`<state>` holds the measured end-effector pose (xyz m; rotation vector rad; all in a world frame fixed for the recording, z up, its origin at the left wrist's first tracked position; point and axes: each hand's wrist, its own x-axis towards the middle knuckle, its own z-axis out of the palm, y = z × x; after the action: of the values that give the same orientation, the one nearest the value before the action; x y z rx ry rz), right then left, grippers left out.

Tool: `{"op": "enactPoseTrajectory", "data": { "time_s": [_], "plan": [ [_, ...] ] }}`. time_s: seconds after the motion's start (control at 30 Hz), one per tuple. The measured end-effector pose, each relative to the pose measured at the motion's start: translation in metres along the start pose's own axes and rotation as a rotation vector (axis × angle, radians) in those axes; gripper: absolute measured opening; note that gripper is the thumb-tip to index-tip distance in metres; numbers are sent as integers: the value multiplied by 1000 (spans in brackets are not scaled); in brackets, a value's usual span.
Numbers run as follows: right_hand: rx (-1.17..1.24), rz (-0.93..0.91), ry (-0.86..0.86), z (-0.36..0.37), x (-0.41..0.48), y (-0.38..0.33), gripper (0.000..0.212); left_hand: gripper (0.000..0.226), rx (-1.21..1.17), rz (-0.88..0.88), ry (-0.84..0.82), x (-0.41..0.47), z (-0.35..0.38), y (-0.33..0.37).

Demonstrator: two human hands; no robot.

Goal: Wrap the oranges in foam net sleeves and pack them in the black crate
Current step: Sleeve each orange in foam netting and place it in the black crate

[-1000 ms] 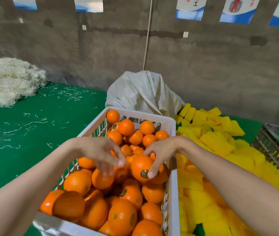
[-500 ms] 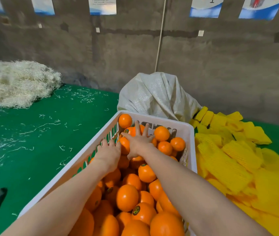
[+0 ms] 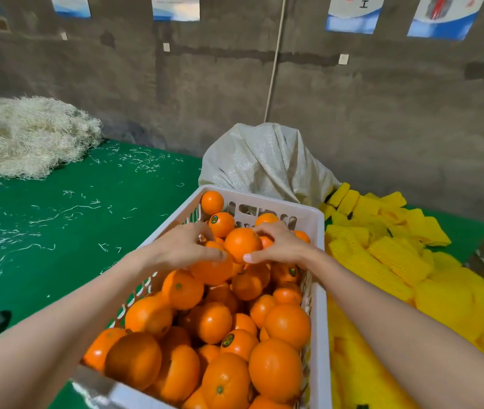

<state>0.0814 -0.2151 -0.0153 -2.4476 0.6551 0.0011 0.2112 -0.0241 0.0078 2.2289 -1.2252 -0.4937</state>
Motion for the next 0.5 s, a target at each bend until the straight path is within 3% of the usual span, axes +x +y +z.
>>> {"op": "enactPoseTrajectory", "data": {
  "time_s": [0.13, 0.2, 0.43, 0.5],
  "plan": [
    [-189, -140, -278, -5, -47, 2, 66, 48, 87, 78, -387, -30, 8, 27],
    [-252, -180, -320, -4, -60, -7, 67, 37, 155, 109, -489, -41, 14, 30],
    [-435, -180, -173, 33, -71, -26, 67, 47, 484, 112, -331, -60, 29, 8],
    [-477, -169, -162, 43, -73, -25, 64, 42, 479, 119, -303, -69, 26, 0]
  ]
}}
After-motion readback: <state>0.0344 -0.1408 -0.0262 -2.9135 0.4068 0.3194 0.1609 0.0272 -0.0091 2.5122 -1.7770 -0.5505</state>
